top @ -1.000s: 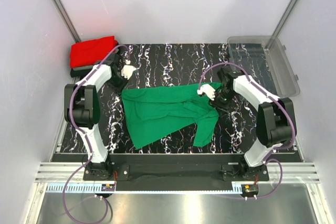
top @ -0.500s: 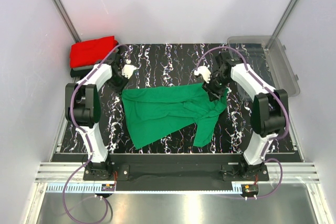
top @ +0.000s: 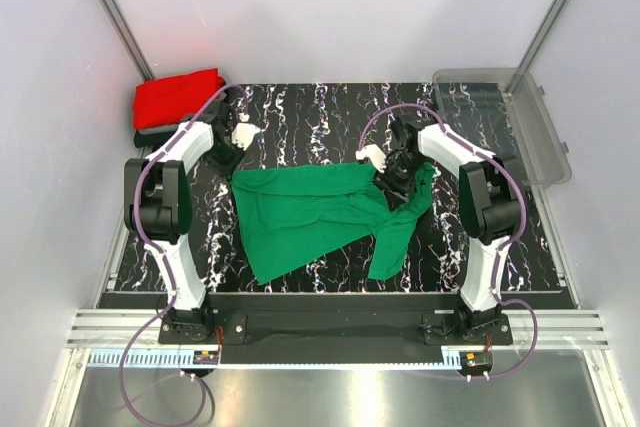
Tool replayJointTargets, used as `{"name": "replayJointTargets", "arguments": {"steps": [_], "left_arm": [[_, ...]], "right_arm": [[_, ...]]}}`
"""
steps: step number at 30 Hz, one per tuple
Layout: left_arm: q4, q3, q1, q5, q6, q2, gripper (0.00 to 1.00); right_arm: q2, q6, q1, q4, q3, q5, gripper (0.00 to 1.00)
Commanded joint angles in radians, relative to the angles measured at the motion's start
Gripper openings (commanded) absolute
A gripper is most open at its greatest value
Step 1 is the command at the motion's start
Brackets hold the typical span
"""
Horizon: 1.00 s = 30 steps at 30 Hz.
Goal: Fold and stack the t-shirts
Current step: Flatten the tshirt out
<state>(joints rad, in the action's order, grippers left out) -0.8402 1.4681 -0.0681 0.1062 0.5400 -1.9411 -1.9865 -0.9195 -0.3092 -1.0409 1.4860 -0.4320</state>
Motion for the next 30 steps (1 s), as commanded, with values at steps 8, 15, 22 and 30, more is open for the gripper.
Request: {"name": "replayJointTargets", "arguments": {"steps": [8, 15, 22, 30], "left_arm": [[0.001, 0.02, -0.006, -0.002, -0.012, 0.022, 0.01], [-0.002, 0.026, -0.007, -0.002, -0.009, 0.021, 0.01], [-0.029, 0.099, -0.05, -0.005, 0.005, 0.048, 0.02], [-0.042, 0.233, -0.093, -0.007, -0.003, 0.059, 0.0]], "right_arm": [[-0.055, -0.018, -0.031, -0.039, 0.019, 0.004, 0.5], [-0.037, 0.011, -0.041, 0.013, 0.016, 0.07, 0.03], [0.095, 0.004, -0.039, 0.039, 0.086, 0.159, 0.0], [0.074, 0.08, -0.041, 0.145, 0.286, 0.205, 0.0]]}}
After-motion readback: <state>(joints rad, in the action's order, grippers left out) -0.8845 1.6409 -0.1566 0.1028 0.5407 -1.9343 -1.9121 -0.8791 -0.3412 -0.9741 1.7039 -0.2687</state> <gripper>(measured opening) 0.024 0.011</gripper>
